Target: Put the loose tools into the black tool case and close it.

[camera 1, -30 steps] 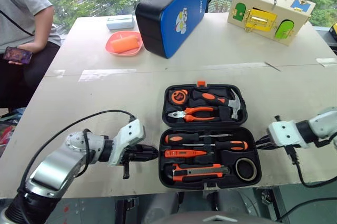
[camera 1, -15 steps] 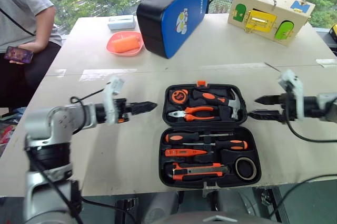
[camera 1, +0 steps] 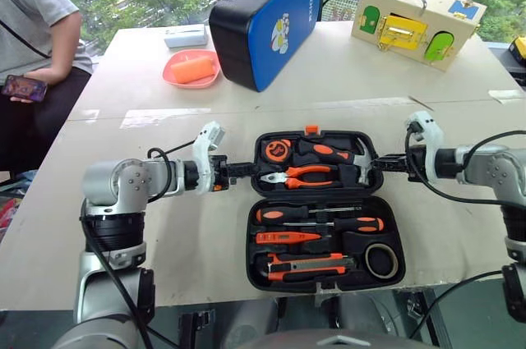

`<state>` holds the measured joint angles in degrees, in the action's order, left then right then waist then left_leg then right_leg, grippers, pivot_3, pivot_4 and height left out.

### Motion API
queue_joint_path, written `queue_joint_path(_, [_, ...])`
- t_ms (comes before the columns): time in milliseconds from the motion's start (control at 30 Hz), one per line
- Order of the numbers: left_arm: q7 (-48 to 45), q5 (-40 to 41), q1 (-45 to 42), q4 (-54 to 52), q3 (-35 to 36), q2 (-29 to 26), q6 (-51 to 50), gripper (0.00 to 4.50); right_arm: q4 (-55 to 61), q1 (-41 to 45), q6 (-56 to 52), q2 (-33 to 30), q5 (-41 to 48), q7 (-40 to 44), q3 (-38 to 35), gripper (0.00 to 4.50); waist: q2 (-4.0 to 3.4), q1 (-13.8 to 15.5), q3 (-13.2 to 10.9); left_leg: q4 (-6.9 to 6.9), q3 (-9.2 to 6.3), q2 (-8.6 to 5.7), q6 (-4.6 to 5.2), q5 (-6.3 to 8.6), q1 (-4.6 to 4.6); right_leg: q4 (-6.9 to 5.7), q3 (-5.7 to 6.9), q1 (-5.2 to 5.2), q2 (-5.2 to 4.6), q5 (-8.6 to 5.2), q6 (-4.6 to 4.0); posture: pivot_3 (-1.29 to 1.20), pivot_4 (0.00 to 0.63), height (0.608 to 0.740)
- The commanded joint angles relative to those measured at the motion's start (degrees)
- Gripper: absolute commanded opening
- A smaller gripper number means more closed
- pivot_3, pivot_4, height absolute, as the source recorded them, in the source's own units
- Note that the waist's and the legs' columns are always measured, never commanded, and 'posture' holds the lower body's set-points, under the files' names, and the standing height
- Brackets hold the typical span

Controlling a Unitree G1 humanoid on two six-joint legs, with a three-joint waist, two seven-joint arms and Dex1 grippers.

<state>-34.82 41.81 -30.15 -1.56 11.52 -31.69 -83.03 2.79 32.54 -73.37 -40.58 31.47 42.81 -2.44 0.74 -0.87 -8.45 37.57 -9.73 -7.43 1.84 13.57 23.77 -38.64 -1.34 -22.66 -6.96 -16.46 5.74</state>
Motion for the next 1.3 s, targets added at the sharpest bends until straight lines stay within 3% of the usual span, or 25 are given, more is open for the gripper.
queue_joint_path(33, [0.97, -0.22, 1.7, -1.46, -0.72, 0.65, 0.48, 0.08, 0.67, -1.59, 0.82, -0.07, -1.5, -1.8, 1.84, 0.02, 0.08, 0.0, 0.13, 0.0, 0.0, 0.0, -0.01, 0.0, -0.01, -0.01, -0.01, 0.0, 0.0, 0.0, 0.0, 0.0, 0.15, 0.735])
queue_joint_path(267, [2.19, -0.23, 3.76, -3.66, 0.31, 2.16, 2.76, 0.08, 2.29, -2.75, 4.32, -0.28, -1.66, -1.35, 1.87, 0.02, 0.21, 0.03, 0.52, 0.0, 0.02, 0.0, -0.01, 0.0, -0.04, 0.01, -0.04, 0.04, 0.0, 0.0, 0.0, 0.0, 0.15, 0.735])
queue_joint_path(600, [-0.76, -3.2, 7.55, -13.99, 0.49, 4.34, 26.43, 0.08, 10.14, -3.03, 20.24, 5.59, -0.27, -2.78, -5.51, 0.02, 0.19, 0.1, 0.4, -0.01, 0.04, -0.01, -0.02, -0.01, 0.04, -0.07, -0.08, -0.07, 0.0, 0.01, -0.01, 0.0, 0.15, 0.735])
queue_joint_path(833, [-4.07, -12.63, 8.41, -15.49, -5.77, 4.52, 45.72, 0.08, 12.15, -5.05, 36.96, 9.02, -5.74, -3.19, -5.28, 0.02, 0.15, 0.23, 0.36, -0.24, 0.02, -0.01, -0.04, -0.02, 0.09, 0.18, -0.02, -0.14, -0.02, 0.0, -0.01, 0.0, 0.15, 0.735])
queue_joint_path(900, [-4.38, -15.29, 8.62, -14.74, -7.08, 4.6, 50.33, 0.08, 11.75, -7.1, 45.56, 8.49, -10.29, -2.01, -3.02, 0.02, 0.15, 0.27, 0.36, -0.25, 0.01, -0.02, -0.03, -0.02, 0.12, 0.27, 0.02, -0.12, -0.02, 0.0, -0.01, 0.0, 0.15, 0.735])
queue_joint_path(1033, [-3.87, -27.76, 12.39, -10.68, -11.51, 4.38, 71.65, 0.08, 4.09, -14.67, 77.8, 5.54, -27.45, -2.5, 3.87, 0.02, 0.13, 0.05, 0.35, -0.27, 0.03, -0.04, -0.03, -0.02, 0.12, 0.3, 0.02, -0.13, 0.01, 0.0, -0.01, 0.0, 0.15, 0.735])
queue_joint_path(1200, [-0.95, -38.95, 16.72, -5.92, -11.59, 3.55, 99.04, 0.08, -6.75, -17.13, 104.98, 2.93, -38.47, -7.74, 4.55, 0.02, 0.12, 0.04, 0.35, -0.24, 0.07, -0.03, -0.04, -0.02, 0.02, 0.31, -0.02, -0.07, 0.18, 0.0, -0.01, 0.0, 0.15, 0.735])
queue_joint_path(1300, [0.13, -42.27, 21.18, -4.6, -9.74, 1.57, 110.44, 0.08, -11.47, -18.13, 119.12, -0.27, -43.82, -10.29, 4.62, 0.02, 0.12, 0.03, 0.35, -0.23, 0.07, -0.04, -0.04, -0.02, -0.01, 0.31, -0.04, -0.06, 0.26, 0.0, -0.01, 0.0, 0.15, 0.735])
